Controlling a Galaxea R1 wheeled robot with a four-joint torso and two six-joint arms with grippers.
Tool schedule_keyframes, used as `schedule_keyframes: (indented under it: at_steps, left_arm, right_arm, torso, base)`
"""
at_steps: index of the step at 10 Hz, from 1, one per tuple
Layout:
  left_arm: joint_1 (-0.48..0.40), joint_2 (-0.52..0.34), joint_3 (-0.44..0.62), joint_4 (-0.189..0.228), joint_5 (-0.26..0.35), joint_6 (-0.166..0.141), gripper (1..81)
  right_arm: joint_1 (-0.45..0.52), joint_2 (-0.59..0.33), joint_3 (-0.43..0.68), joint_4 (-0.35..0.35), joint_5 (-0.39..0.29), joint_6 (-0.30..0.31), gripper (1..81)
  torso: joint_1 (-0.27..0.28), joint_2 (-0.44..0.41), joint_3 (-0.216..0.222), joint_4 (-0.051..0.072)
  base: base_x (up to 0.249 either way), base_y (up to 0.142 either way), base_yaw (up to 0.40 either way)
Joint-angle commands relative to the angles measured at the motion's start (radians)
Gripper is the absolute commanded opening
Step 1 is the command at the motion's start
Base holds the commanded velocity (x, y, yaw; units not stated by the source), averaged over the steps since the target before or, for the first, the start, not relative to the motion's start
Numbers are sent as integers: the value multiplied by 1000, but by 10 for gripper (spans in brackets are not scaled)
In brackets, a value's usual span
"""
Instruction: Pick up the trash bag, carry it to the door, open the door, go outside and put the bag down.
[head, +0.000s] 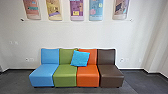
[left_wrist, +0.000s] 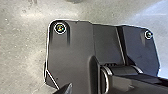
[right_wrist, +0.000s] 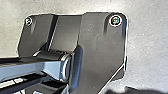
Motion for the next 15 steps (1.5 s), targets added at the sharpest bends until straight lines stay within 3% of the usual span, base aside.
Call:
schedule_keyframes:
  at_steps: [1,10,15]
  left_arm:
    - [-61,-5,-2,-5,57,-2,811]
    - [-61,-7,-2,-5,57,-2,811]
    - [-53,-16,1,-2,56,-2,811]
  right_arm:
    - [43,-13,-2,1,-53,-4,811]
    - [44,-10,-2,0,-55,-4,811]
    - [40,-18,38,-4,-63,-9,811]
  torso:
    - [0,0,0,0]
    - [0,0,0,0]
    - [1,1,0,0]
  base:
    - [136,0,0]
    - [134,0,0]
    - [17,0,0]
